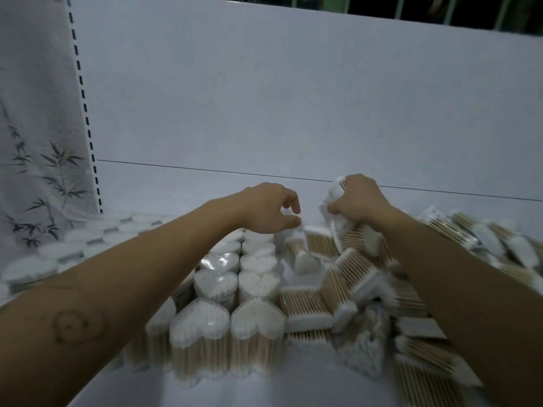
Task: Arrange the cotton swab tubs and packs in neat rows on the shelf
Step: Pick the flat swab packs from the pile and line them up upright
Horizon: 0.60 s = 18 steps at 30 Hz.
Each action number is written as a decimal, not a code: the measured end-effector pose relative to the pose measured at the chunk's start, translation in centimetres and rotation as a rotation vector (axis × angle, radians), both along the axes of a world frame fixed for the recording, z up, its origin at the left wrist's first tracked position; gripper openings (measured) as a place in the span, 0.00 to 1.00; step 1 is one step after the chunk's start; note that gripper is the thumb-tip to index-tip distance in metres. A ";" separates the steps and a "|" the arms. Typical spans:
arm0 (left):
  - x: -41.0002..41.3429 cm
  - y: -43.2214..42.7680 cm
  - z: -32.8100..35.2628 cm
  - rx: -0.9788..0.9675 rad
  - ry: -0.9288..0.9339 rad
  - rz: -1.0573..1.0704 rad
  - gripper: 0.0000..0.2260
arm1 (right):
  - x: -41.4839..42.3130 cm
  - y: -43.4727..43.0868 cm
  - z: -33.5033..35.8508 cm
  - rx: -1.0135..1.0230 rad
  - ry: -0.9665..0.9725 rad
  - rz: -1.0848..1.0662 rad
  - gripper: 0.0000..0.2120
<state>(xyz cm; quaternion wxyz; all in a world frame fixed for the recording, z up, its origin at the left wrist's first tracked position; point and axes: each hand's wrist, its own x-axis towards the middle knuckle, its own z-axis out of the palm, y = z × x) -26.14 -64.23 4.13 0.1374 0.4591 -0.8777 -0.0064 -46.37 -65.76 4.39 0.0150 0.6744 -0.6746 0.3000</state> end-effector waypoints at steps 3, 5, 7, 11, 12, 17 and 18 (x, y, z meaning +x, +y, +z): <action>-0.7 -0.3 0.0 0.006 -0.008 -0.048 0.16 | -0.6 0.9 0.8 -0.074 -0.110 -0.022 0.14; -1.4 -0.6 -0.1 0.007 -0.012 -0.070 0.17 | -1.0 1.6 1.3 -0.132 -0.156 -0.038 0.13; -2.3 -0.9 -0.2 0.004 -0.030 -0.078 0.20 | -1.5 2.4 2.0 -0.186 -0.172 -0.057 0.13; -5.0 -1.5 -0.5 0.044 -0.180 -0.073 0.28 | -2.4 3.7 3.4 -0.256 -0.163 -0.071 0.13; -5.8 -1.7 -0.7 0.055 -0.247 -0.063 0.30 | -2.7 3.8 3.6 -0.266 -0.181 -0.070 0.13; -8.0 -2.9 -2.3 0.148 -0.521 -0.003 0.33 | -3.9 3.5 2.9 -0.284 -0.275 -0.124 0.12; -8.2 -3.1 -2.6 0.160 -0.561 0.001 0.31 | -4.1 3.3 2.7 -0.280 -0.277 -0.135 0.12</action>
